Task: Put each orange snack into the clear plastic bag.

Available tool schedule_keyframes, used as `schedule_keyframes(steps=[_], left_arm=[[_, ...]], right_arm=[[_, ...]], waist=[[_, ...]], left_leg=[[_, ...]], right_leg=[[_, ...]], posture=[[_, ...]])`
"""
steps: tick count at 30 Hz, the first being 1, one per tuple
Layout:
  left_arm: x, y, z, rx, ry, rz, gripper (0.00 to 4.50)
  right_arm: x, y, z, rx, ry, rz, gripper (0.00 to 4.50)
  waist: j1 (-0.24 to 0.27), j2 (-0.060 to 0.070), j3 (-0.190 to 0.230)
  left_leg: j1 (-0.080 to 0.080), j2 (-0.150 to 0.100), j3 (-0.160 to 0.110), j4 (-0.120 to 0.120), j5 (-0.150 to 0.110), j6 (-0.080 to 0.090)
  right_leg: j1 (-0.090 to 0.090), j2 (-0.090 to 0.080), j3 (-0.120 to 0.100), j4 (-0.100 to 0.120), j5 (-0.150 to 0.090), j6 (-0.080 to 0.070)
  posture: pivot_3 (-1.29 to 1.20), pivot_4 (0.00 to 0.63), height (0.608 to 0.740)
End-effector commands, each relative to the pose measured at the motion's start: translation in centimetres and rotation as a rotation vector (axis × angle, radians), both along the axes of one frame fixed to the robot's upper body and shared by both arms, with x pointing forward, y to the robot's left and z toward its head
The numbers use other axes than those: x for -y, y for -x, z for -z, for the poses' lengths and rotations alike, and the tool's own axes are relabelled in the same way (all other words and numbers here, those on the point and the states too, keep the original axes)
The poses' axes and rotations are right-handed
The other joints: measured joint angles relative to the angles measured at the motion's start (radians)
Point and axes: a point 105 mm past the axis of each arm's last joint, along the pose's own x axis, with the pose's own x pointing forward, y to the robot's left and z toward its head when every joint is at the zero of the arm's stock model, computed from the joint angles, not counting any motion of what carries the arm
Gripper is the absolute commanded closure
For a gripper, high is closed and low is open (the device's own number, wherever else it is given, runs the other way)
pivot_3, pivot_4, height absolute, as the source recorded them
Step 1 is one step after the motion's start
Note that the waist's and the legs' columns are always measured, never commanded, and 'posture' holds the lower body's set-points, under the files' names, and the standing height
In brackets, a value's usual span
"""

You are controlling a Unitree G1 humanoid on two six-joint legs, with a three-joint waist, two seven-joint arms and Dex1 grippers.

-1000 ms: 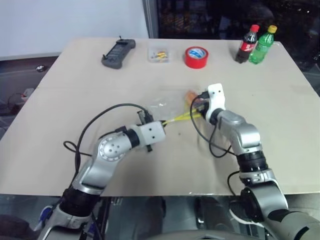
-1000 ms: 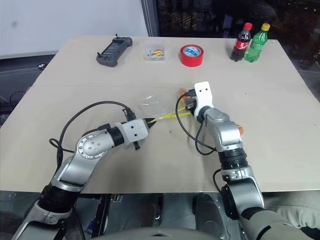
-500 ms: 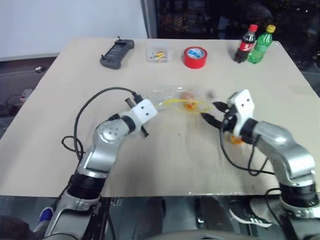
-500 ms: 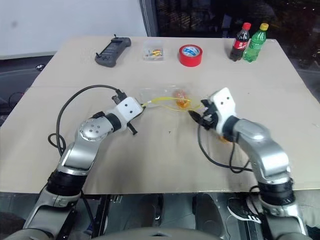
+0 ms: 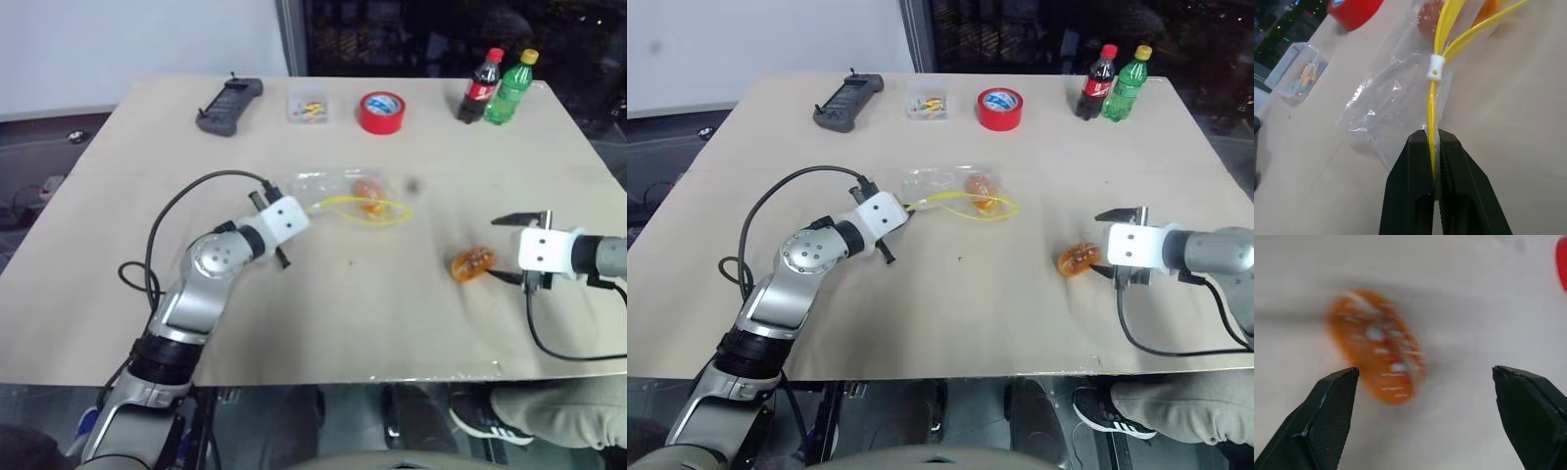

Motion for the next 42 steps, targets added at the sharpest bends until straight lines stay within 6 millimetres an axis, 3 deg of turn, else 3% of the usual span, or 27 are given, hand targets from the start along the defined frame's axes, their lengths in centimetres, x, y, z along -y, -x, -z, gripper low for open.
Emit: schedule_keyframes(steps=[1,6,7,9,14,15,17,23,28,33,42], left_arm=[[0.6,0.7,-1.2,0.054,-0.002,0.034,4.5],[0.5,1.2,-1.1,0.059,-0.002,0.032,4.5],[0.5,1.3,-1.1,0.06,-0.002,0.03,4.5],[0.5,1.3,-1.1,0.06,0.0,0.028,4.5],[0.5,1.4,-1.1,0.06,0.003,0.028,4.5],[0.5,1.4,-1.1,0.061,0.004,0.029,4.5],[0.6,1.3,-1.1,0.063,0.004,0.032,4.5],[1.0,1.2,-1.4,0.066,0.029,0.042,4.5],[1.3,1.3,-1.8,0.097,0.03,0.055,4.5],[2.0,1.8,-2.0,0.131,0.023,0.081,4.5],[2.9,2.6,-2.1,0.166,-0.008,0.136,4.5]], right_arm=[[-0.2,-1.0,1.2,-0.039,0.046,-0.065,0.02],[-0.1,-1.6,2.4,-0.139,0.059,-0.112,0.02],[-0.2,-1.7,2.5,-0.158,0.056,-0.118,0.27],[-0.2,-1.7,2.7,-0.187,0.058,-0.132,0.89],[-0.1,-1.4,2.5,-0.211,0.043,-0.137,3.22],[-0.1,-1.4,2.4,-0.212,0.039,-0.134,3.93],[0.0,-1.2,2.2,-0.214,0.029,-0.123,4.48],[-1.9,0.9,-2.2,-0.296,-0.328,-0.014,4.48],[-7.3,2.8,-3.7,-0.389,-0.68,0.137,4.48],[-11.0,1.4,-2.7,-0.382,-0.844,0.346,4.48],[-13.5,-1.7,-2.6,-0.33,-0.943,0.506,4.48]], waist=[[-0.001,0.001,0.001],[-0.003,-0.001,0.0],[-0.005,-0.001,0.0],[-0.006,-0.002,-0.001],[-0.01,-0.002,-0.001],[-0.011,-0.002,-0.001],[-0.011,-0.002,-0.001],[-0.002,0.0,0.0],[0.002,0.0,0.0],[0.007,0.0,0.0],[0.006,0.0,0.0]], left_leg=[[-0.001,0.0,0.0,0.0,0.0,0.0],[0.0,0.0,0.001,0.001,0.0,0.0],[0.001,0.0,0.001,0.001,0.0,0.0],[0.001,0.0,0.001,0.001,0.0,0.0],[0.001,0.0,0.001,0.002,0.0,0.0],[0.001,0.0,0.001,0.003,0.0,0.0],[0.001,0.0,0.001,0.003,0.0,0.0],[0.0,0.0,0.0,0.003,0.0,0.0],[0.0,0.0,0.0,0.003,0.0,0.0],[-0.001,0.0,-0.001,0.003,0.0,0.0],[-0.002,-0.001,-0.002,0.003,0.0,0.0]], right_leg=[[0.0,0.0,0.0,0.0,0.0,0.0],[0.001,0.0,0.001,0.0,0.001,0.0],[0.001,0.0,0.001,0.0,0.001,0.0],[0.001,0.0,0.001,0.001,0.001,0.0],[0.002,0.0,0.001,0.002,0.001,0.0],[0.002,0.0,0.002,0.002,0.001,0.0],[0.002,0.0,0.002,0.003,0.001,0.0],[0.001,-0.001,0.001,0.003,0.001,-0.001],[0.0,-0.001,0.001,0.004,0.001,-0.001],[0.0,-0.001,0.0,0.003,0.001,-0.001],[-0.001,-0.001,-0.001,0.003,0.001,0.0]], posture=[[0.0,0.15,0.74],[0.0,0.15,0.74],[0.0,0.15,0.74],[0.0,0.15,0.74],[0.0,0.15,0.74],[0.0,0.15,0.74],[0.0,0.15,0.74],[0.0,0.15,0.74],[0.0,0.15,0.74],[0.0,0.15,0.74],[0.0,0.15,0.74]])
